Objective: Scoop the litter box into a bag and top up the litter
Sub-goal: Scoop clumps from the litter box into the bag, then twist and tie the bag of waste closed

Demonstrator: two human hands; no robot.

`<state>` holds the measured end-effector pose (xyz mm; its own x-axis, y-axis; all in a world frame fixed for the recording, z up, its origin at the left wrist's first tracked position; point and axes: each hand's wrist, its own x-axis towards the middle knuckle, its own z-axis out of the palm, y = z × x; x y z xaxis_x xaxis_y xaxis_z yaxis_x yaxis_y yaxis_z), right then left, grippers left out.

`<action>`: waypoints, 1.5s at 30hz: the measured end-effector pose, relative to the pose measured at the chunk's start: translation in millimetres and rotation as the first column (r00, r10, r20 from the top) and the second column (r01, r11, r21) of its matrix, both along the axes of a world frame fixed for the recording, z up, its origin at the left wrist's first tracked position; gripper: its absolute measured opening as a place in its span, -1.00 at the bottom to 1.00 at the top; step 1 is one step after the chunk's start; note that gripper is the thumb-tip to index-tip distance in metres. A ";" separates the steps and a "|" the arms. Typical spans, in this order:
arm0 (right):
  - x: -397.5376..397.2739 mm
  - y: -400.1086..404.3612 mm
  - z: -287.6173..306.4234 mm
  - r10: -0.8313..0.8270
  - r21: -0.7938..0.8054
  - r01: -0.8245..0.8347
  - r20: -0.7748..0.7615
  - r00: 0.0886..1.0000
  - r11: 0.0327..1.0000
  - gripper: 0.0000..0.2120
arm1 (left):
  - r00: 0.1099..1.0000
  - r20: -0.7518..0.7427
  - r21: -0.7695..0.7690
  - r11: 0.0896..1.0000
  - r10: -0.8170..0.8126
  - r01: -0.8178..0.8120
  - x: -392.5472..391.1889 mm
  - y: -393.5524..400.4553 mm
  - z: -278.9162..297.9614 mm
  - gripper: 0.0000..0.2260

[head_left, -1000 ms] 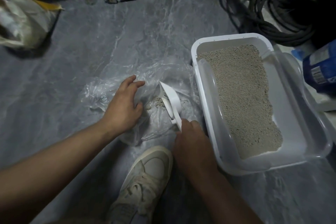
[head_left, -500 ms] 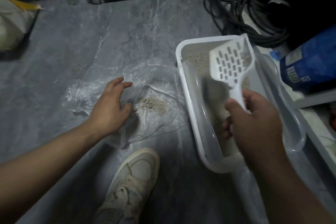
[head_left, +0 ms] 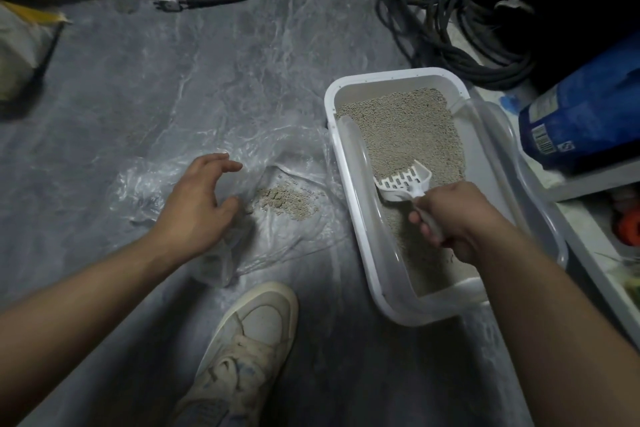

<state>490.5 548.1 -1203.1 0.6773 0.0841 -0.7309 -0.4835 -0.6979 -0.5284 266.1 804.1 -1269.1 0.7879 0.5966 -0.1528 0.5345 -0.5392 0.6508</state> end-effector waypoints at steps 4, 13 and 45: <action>10.5 16.1 -9.1 -0.001 0.018 0.001 0.018 1.000 1.000 -0.92 | 1.000 0.026 -0.010 1.000 0.013 -0.013 -1.4 -0.5 2.7 -0.60; -52.7 32.8 29.0 0.298 -0.218 -0.206 0.761 0.576 0.954 -0.66 | 0.991 0.015 -0.047 0.990 0.135 -0.134 0.4 8.8 10.5 -0.72; -47.9 178.5 156.8 0.321 0.112 -0.371 0.317 0.893 0.922 -0.80 | 0.694 0.060 -0.398 0.655 0.717 -0.642 -12.7 135.7 198.3 -0.88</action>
